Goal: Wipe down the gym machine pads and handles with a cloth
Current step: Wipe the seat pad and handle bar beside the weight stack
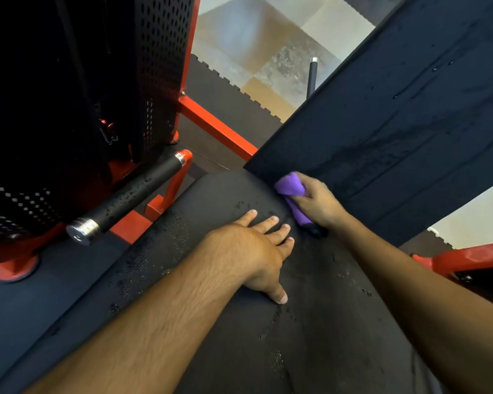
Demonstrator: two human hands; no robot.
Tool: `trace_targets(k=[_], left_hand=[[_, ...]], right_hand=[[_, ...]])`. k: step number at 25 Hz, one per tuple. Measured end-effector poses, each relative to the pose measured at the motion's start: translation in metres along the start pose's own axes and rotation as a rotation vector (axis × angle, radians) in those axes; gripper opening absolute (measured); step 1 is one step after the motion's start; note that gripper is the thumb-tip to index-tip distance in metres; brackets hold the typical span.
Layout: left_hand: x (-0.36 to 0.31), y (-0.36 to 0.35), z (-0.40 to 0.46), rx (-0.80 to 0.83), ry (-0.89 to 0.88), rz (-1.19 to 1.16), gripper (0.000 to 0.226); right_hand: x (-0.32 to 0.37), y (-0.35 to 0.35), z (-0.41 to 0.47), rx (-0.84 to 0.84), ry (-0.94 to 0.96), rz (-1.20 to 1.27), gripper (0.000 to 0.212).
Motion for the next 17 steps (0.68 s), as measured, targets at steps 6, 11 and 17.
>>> trace_targets(k=[6,11,17], left_hand=[[0.003,-0.003,0.002,0.038,0.005,-0.015,0.099],[0.006,-0.005,0.005,0.044,0.000,-0.007,0.100],[0.008,-0.003,0.000,0.026,-0.006,-0.080,0.098]], right_hand=[[0.049,-0.023,0.053,-0.008,0.129,0.042,0.022],[-0.005,0.009,-0.022,0.027,0.030,-0.101,0.034],[0.034,0.048,-0.128,-0.194,-0.081,0.107,0.007]])
Point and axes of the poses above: each hand's wrist, its own z-axis towards the middle knuckle, its own y-axis out of the back of the hand, x = y × z, the point moved 5 cm from there along z, towards the middle knuckle, and after that the axes turned 4 degrees about x, right-handed, at the moved point
